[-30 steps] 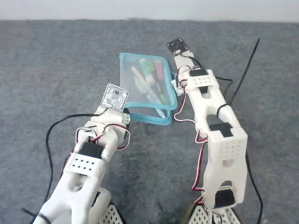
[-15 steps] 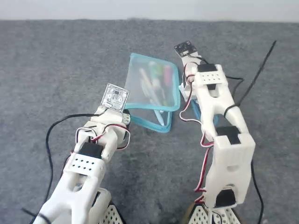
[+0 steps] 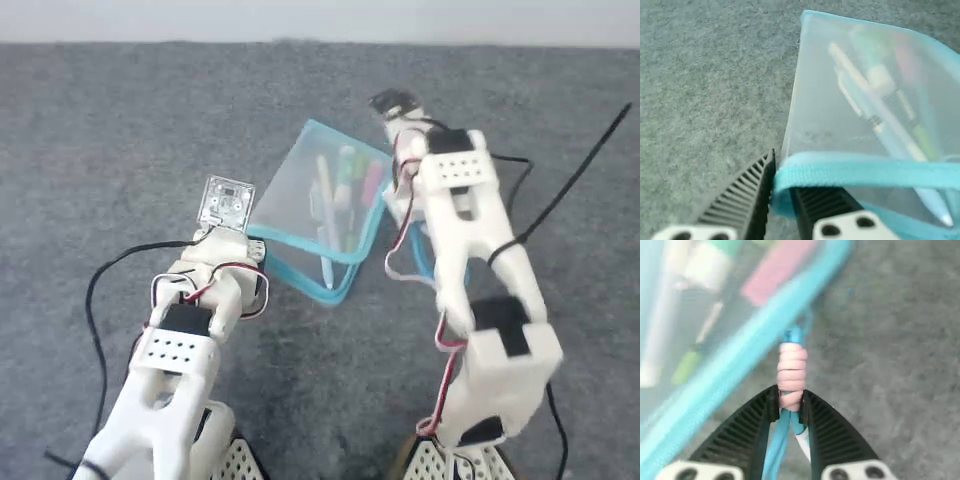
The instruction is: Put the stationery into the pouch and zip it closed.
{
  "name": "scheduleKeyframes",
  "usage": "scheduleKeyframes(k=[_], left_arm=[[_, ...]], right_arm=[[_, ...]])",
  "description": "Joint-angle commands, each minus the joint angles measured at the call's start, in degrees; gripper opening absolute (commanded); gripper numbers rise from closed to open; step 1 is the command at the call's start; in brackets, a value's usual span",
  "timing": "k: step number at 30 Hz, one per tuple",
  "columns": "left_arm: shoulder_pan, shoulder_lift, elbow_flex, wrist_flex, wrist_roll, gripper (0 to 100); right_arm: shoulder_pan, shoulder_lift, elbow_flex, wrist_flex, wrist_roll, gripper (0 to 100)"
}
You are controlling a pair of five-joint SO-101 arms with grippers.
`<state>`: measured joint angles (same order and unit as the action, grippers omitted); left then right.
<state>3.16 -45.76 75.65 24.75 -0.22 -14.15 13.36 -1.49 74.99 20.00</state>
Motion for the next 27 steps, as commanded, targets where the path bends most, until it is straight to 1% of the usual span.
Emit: scheduleKeyframes(k=[1,5,9,11,14,15,17,19,21,25,27], left_arm=[[1.6,3.5,-5.0,-0.3,0.6,1],[1.8,10.2,-8.5,-0.4,0.6,1],[1.7,15.4,-11.1,-0.4,0.5,1],[1.8,16.8,-11.6,-1.3,0.5,1],[1.9,17.5,-11.6,-1.8,0.4,1],[1.9,17.5,-11.5,-1.7,-0.3,1],[1.9,17.5,-11.1,-1.7,-1.3,1],[1.9,17.4,-10.9,-1.7,-1.5,1],[1.9,17.4,-10.9,-1.7,-1.5,1],[1.6,17.4,-10.9,-1.7,-1.2,1],[1.5,17.4,-10.9,-1.8,-1.1,3]], right_arm=[[-5.3,-13.6,10.0,-2.7,2.8,0.7],[-9.9,-27.6,22.9,-6.1,5.6,0.7],[-13.7,-39.6,30.4,-5.2,8.4,0.7],[-16.7,-45.4,33.6,-4.4,9.7,0.7],[-21.8,-52.7,37.5,-4.3,9.8,0.7],[-22.2,-54.6,38.8,-4.6,9.6,0.8],[-21.9,-56.5,39.8,-4.4,9.6,1.1],[-19.4,-56.7,40.4,-4.1,7.8,4.7],[-16.0,-56.7,41.0,-4.4,5.8,12.7],[-9.5,-56.7,41.1,-4.6,5.5,28.8],[-7.0,-56.3,41.3,-5.9,5.5,32.5]])
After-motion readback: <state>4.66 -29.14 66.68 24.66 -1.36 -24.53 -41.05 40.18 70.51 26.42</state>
